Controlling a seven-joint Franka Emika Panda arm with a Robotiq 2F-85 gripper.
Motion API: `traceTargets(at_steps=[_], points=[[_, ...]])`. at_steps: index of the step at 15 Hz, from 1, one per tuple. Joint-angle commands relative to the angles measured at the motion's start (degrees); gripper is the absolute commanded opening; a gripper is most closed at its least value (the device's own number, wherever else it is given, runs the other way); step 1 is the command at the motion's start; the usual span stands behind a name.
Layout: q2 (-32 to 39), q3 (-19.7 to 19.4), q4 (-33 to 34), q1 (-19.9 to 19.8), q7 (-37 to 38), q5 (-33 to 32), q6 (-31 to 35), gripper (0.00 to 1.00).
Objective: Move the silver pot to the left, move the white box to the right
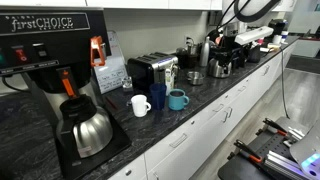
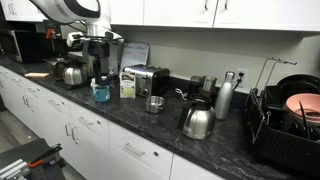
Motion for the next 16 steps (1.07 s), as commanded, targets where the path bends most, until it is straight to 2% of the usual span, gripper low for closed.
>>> traceTargets(at_steps=[1, 12, 16], points=[[0.08, -0.81, 0.07, 0.85, 0.27, -0.33, -0.11, 1.00], [0.08, -0.81, 0.07, 0.85, 0.27, -0.33, -0.11, 1.00], [3.39, -1.04, 2.56, 0.28, 2.72, 0.70, 1.63, 1.00]])
